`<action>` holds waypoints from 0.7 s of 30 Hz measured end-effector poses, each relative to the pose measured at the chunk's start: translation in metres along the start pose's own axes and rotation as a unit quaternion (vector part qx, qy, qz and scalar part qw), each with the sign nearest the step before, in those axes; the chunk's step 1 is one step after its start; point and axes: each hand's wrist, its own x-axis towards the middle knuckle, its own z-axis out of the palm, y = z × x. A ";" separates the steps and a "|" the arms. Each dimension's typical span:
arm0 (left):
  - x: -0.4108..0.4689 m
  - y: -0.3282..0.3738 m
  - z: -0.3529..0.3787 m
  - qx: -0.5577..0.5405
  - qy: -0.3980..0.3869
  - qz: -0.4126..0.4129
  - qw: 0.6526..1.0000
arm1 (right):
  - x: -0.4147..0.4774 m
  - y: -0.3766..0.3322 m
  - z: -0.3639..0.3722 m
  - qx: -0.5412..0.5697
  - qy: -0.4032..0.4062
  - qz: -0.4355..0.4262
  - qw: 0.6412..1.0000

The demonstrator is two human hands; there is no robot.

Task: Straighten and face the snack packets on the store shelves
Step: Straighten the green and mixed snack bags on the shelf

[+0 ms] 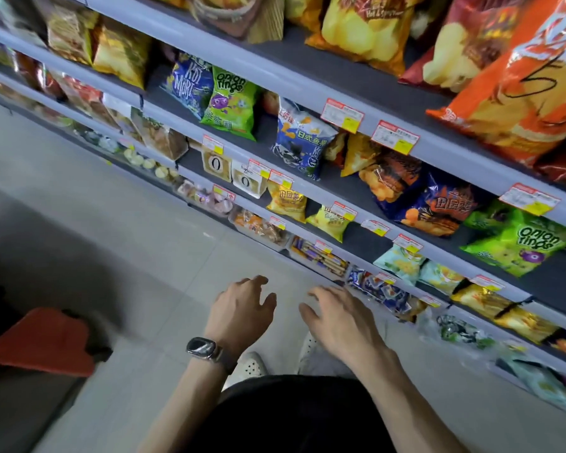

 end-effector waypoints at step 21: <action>0.165 -0.005 -0.104 0.037 0.016 -0.049 0.998 | 0.204 -0.057 -0.065 0.093 0.039 -0.015 0.995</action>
